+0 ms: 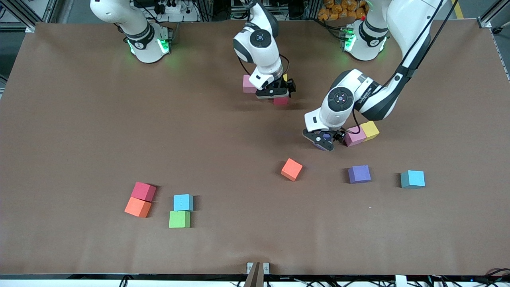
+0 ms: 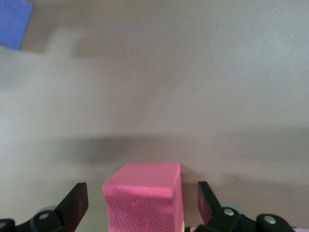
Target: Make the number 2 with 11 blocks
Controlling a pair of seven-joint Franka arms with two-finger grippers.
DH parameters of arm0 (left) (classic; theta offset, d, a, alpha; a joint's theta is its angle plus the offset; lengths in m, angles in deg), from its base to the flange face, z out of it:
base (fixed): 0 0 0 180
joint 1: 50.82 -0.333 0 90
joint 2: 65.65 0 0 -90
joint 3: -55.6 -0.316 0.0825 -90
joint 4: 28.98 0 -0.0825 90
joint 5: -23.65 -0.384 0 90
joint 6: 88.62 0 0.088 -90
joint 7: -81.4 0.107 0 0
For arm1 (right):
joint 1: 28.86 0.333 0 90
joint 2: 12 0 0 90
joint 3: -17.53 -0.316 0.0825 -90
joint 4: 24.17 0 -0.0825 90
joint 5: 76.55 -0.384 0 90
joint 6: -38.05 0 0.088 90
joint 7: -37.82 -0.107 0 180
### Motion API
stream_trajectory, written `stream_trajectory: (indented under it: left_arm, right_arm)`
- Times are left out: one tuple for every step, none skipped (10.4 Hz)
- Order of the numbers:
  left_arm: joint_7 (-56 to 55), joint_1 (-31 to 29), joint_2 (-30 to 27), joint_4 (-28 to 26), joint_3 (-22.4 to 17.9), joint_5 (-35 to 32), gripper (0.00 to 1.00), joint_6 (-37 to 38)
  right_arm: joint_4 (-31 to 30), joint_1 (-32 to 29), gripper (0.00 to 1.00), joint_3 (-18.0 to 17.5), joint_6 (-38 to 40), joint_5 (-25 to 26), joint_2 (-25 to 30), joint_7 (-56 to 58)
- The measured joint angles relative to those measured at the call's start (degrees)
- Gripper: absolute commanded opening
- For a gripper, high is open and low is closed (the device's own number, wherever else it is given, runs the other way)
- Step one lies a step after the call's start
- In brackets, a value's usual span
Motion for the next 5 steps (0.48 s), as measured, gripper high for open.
stream_trajectory:
  left_arm:
    - [0.0,-0.1,0.6,0.3,-0.1,-0.1,1.00,-0.5]
    - [0.0,-0.2,1.3,0.8,-0.3,-0.1,1.00,-0.7]
    - [0.0,-0.2,2.1,1.4,-0.3,-0.1,1.00,-0.7]
    - [-0.1,-0.2,2.8,1.9,-0.3,-0.1,1.00,-0.7]
    - [-1.2,-0.2,3.5,2.2,-0.3,-0.2,1.00,-0.7]
  right_arm:
    - [0.0,-2.1,1.00,0.1,1.3,0.0,1.3,2.4]
    - [0.0,-4.7,1.00,0.2,2.7,0.0,2.4,5.5]
    - [-0.1,-7.4,1.00,0.5,3.8,0.0,3.2,8.7]
    - [-0.1,-9.8,1.00,1.1,4.3,0.0,3.6,11.1]
    - [-0.1,-12.3,1.00,2.0,4.4,0.0,3.6,13.1]
